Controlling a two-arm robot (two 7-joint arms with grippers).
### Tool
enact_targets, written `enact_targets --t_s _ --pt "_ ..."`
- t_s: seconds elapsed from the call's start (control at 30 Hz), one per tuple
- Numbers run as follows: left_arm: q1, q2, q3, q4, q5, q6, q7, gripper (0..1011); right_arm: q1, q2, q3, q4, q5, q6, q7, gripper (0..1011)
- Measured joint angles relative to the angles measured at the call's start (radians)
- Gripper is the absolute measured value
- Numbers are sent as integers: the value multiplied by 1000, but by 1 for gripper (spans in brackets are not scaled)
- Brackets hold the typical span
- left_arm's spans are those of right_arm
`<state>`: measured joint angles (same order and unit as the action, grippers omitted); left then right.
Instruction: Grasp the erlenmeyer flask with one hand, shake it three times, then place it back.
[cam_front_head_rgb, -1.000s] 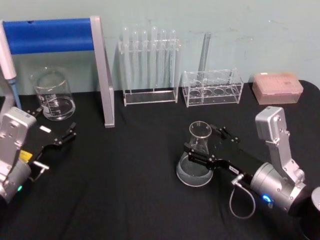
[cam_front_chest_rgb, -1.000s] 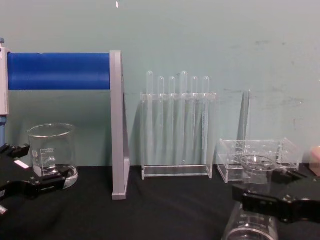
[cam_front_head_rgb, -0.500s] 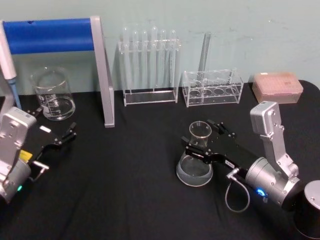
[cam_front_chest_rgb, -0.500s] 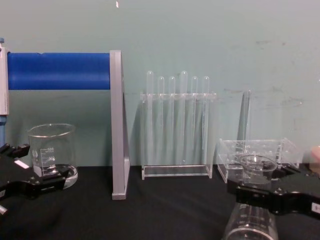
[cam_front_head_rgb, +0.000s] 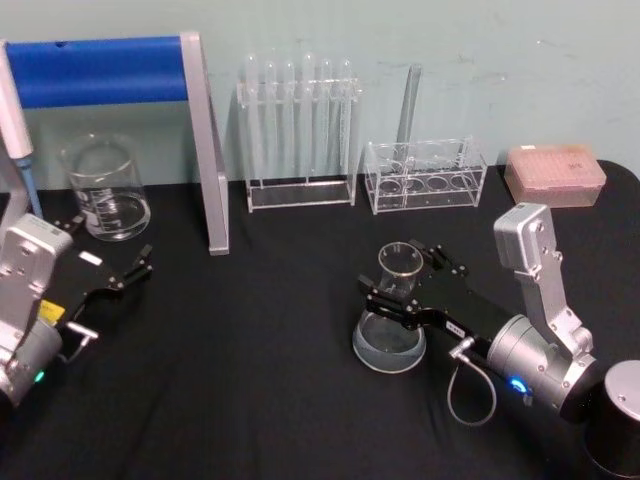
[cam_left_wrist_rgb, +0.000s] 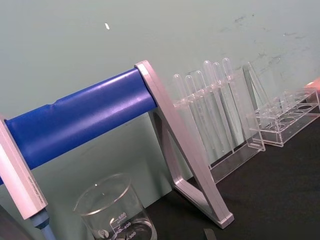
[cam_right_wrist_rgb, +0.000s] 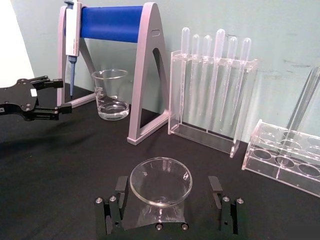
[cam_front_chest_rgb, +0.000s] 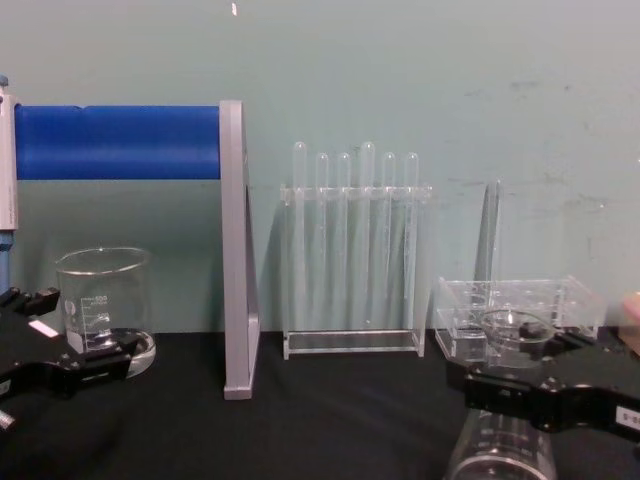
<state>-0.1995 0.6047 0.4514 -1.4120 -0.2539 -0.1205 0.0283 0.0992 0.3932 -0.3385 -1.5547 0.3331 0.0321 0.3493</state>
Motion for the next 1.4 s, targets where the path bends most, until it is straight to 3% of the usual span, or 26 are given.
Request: enact_targets --t_s 0.4,0.63,1.0,1.03,1.4 --pt "0 0 0 0 0 0 0 1001 0 1 0 0 2 0 0 997" --pt "0 0 0 0 0 0 0 1001 0 1 -1 0 3 0 0 859" --pt "0 0 0 0 0 0 0 1001 0 2 -1 0 5 -1 -1 534" --pt "0 0 0 0 0 0 0 1001 0 2 -1 0 5 -1 -1 470" --pt "0 0 0 0 0 0 0 1001 0 2 -1 0 5 -1 -1 448"
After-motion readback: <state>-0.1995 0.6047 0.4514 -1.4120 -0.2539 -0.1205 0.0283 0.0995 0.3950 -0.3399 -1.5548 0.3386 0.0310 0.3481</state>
